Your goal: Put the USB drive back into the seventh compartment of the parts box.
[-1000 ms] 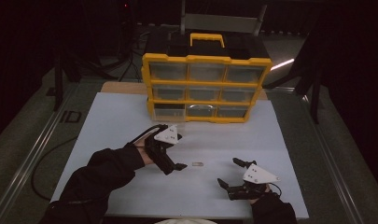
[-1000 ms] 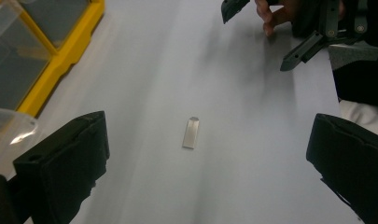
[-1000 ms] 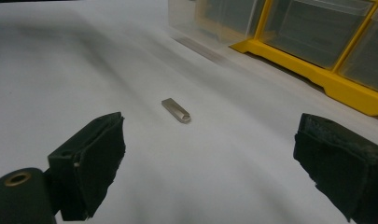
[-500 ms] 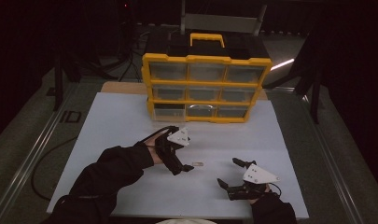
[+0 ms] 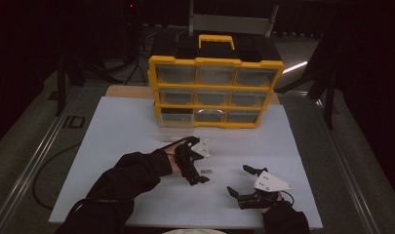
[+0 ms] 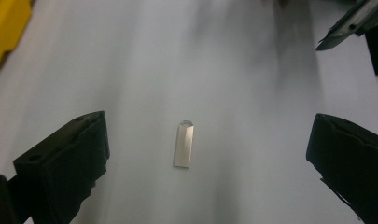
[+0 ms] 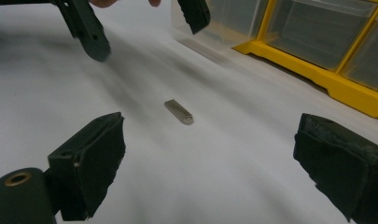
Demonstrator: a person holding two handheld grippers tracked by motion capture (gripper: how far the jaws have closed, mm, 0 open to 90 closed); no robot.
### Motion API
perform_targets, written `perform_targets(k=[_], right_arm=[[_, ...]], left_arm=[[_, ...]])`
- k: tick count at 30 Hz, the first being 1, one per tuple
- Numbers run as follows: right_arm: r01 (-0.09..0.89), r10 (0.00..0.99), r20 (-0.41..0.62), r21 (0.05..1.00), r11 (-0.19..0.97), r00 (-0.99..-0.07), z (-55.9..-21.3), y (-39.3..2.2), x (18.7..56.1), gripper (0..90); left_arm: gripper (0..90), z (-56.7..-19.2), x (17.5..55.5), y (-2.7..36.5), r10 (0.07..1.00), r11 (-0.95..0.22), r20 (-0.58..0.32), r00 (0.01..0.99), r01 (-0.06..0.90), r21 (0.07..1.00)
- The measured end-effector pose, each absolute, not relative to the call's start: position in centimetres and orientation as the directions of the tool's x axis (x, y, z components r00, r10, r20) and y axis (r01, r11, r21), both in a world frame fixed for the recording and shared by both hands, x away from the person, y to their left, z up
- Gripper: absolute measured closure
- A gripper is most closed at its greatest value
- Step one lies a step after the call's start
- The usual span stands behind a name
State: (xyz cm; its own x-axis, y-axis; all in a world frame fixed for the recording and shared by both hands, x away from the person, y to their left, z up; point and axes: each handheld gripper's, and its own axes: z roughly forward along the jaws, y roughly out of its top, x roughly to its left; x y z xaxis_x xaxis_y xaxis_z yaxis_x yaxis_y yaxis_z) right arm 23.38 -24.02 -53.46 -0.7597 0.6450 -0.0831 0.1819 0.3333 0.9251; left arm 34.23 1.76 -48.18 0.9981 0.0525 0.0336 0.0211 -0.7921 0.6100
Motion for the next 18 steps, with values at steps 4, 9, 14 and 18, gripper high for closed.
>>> perform_targets(k=[4, 9, 14, 18], right_arm=[[0.177, 0.642, -0.085, 0.926, 0.333, -0.762, -53.5, -24.0, 23.4, 8.8], [0.186, 0.645, -0.08, 0.924, 0.333, -0.76, -53.5, -24.0, 23.4, 8.9], [0.186, 0.645, -0.08, 0.924, 0.333, -0.76, -53.5, -24.0, 23.5, 8.9], [0.185, 0.642, -0.08, 0.924, 0.335, -0.762, -53.5, -24.0, 23.5, 8.8]], left_arm=[[0.3, -48.8, 34.6, 1.5, 0.063, -0.805, 0.021, 0.998, 0.038, 0.592], [3.5, -49.6, 35.2, 1.3, 0.075, -0.824, 0.018, 0.997, 0.051, 0.564], [11.9, -50.4, 35.4, 1.0, 0.073, -0.834, 0.02, 0.997, 0.05, 0.549], [15.8, -50.6, 35.4, 0.8, 0.082, -0.836, 0.023, 0.996, 0.056, 0.547]])
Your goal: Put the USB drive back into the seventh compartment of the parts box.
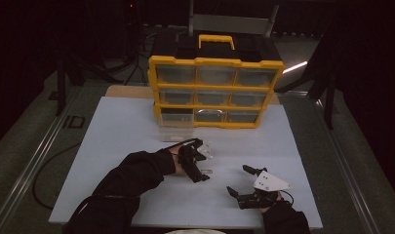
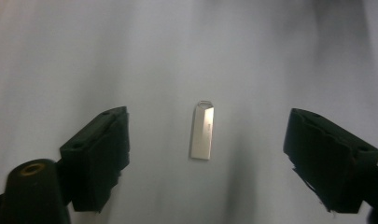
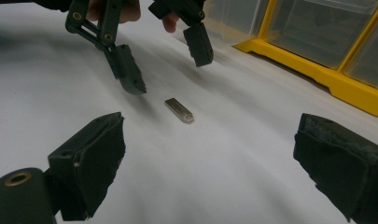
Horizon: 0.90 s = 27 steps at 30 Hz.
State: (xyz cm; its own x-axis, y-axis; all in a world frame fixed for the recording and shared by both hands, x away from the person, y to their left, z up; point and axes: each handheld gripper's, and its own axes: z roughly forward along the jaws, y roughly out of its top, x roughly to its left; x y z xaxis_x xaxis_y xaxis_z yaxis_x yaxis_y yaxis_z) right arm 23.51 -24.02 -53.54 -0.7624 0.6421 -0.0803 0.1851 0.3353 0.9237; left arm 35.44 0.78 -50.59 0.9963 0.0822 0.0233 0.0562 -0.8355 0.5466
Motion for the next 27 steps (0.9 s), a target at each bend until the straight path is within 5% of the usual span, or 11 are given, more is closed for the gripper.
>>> perform_targets(k=[27], right_arm=[[0.185, 0.641, -0.08, 0.924, 0.336, -0.764, -53.5, -24.0, 23.6, 8.9]], left_arm=[[61.8, -51.7, 35.4, -0.6, 0.034, -0.874, 0.024, 0.999, 0.018, 0.485]])
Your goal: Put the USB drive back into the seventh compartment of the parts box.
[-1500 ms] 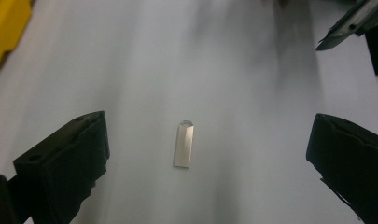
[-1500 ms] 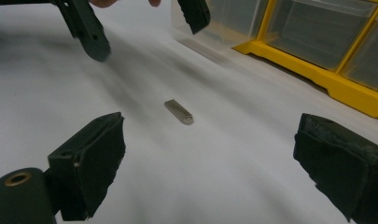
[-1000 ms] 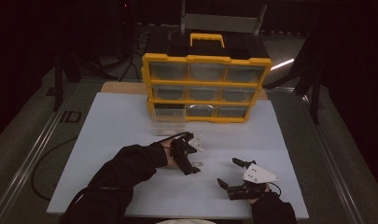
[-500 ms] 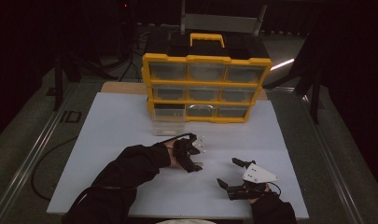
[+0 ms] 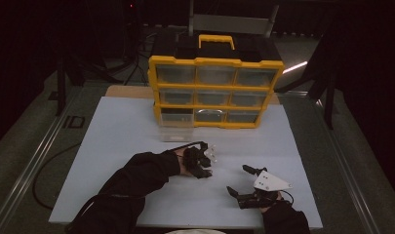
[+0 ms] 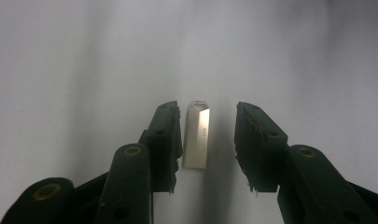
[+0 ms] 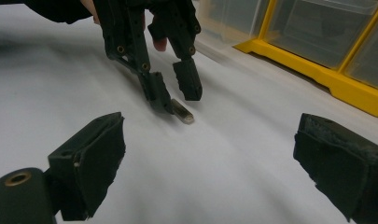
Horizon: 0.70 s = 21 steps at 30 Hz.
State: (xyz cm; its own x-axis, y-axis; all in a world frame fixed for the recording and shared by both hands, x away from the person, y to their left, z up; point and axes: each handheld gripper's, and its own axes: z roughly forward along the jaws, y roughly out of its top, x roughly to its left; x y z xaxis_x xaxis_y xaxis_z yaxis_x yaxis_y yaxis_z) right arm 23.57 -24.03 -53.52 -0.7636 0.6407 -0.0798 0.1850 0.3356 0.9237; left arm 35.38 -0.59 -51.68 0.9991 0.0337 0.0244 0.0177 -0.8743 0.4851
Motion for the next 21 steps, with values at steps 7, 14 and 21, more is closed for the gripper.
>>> perform_targets(k=[7, 14, 21], right_arm=[[0.185, 0.642, -0.079, 0.925, 0.333, -0.762, -53.47, -24.05, 23.53, 8.9], [0.183, 0.642, -0.081, 0.925, 0.334, -0.762, -53.47, -24.05, 23.55, 8.9], [0.186, 0.64, -0.078, 0.924, 0.335, -0.764, -53.52, -24.0, 23.58, 8.9]], left_arm=[[69.8, -52.14, 35.74, -0.89, 0.046, -0.879, 0.018, 0.999, 0.032, 0.476], [75.6, -52.29, 35.83, -1.03, 0.038, -0.879, 0.001, 0.999, 0.033, 0.475], [76.5, -52.4, 35.92, -0.93, 0.044, -0.878, -0.01, 0.999, 0.044, 0.477]])
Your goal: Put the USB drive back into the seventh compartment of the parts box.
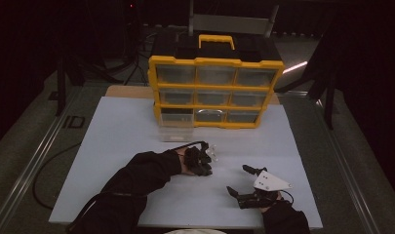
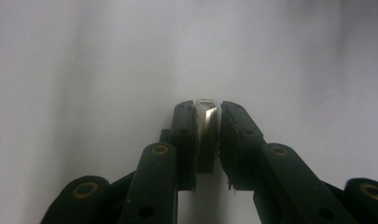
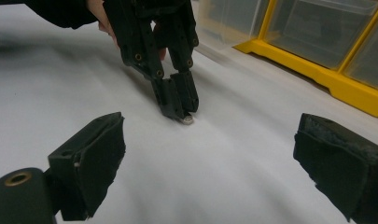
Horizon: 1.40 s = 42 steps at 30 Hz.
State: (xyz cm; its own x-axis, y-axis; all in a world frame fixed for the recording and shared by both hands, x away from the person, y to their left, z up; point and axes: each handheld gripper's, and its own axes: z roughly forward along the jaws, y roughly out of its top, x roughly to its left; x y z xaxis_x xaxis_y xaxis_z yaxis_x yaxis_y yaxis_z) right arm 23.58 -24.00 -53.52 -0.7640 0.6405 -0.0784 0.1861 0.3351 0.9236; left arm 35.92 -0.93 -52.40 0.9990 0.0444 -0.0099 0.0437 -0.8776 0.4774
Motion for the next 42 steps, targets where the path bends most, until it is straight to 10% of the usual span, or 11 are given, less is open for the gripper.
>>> perform_targets(k=[42], right_arm=[[0.186, 0.643, -0.072, 0.927, 0.325, -0.762, -53.5, -24.0, 23.6, 8.9]], left_arm=[[79.8, -48.2, 35.5, 0.7, 0.059, -0.874, 0.007, 0.998, 0.048, 0.484]])
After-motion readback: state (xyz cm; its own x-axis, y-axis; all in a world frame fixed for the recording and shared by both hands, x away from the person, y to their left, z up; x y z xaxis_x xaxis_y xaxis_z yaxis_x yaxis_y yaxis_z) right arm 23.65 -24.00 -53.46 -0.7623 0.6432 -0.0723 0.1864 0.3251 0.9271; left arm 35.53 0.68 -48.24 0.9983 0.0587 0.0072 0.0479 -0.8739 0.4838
